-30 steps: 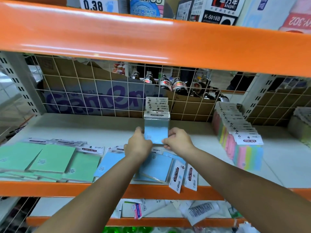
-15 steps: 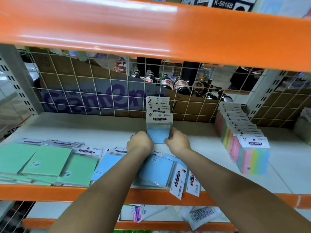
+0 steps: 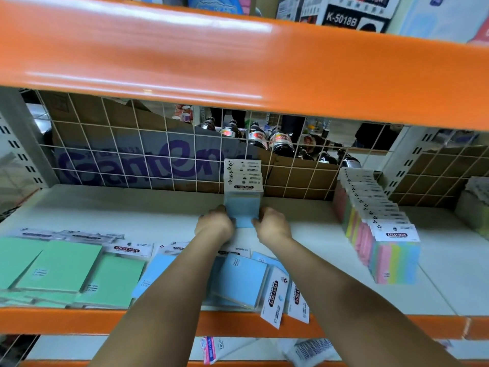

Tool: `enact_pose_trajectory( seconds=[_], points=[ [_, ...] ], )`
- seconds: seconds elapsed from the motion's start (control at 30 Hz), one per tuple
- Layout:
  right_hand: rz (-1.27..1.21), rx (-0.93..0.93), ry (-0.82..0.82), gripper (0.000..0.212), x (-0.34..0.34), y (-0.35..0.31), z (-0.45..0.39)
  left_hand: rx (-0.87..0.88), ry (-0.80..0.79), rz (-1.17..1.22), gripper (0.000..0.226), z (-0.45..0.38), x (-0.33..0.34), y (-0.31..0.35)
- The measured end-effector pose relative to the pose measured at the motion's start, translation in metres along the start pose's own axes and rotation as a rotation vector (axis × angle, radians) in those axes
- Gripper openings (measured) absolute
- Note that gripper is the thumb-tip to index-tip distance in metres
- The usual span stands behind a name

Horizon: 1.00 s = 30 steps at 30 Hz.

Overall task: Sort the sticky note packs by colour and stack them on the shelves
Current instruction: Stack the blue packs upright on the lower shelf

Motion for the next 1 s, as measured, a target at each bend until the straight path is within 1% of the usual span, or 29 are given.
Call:
enact_pose_trajectory(
  seconds=[0.13,0.27,0.43,0.63,0.8,1.0],
  points=[
    [0.095,0.003,0.0,0.034,0.0008,0.0003,-0.0018,-0.017,0.011,0.009,0.042,-0.0038,-0.0009,-0.0023],
    [0.144,0.022,-0.003,0.035,-0.0001,0.0005,-0.0011,-0.054,0.012,0.049,0.045,-0.007,-0.0011,-0.0054],
    [0.14,0.041,-0.001,0.033,-0.0012,-0.0006,0.0002,-0.092,0.012,0.069,0.052,-0.007,-0.002,-0.0089],
    [0.135,0.048,0.002,0.032,-0.0009,-0.0029,0.0003,-0.048,0.009,0.057,0.044,-0.0105,0.001,-0.0069],
    [0.137,0.057,0.002,0.032,-0.0014,-0.0026,0.0003,-0.06,0.018,0.06,0.045,-0.0106,-0.0005,-0.008],
    [0.136,0.063,-0.027,0.028,-0.0007,-0.0018,0.0044,-0.041,-0.023,0.057,0.048,-0.0048,-0.0019,-0.0079]
  ],
)
Point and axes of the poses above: each hand's wrist, its own z-axis away from the middle knuckle, its own x-axis out of the palm, y = z × x, the point moved 10 cm from there along -z, towards the middle knuckle, and after that the axes turned 2 degrees about -x, right-handed, at the moved point
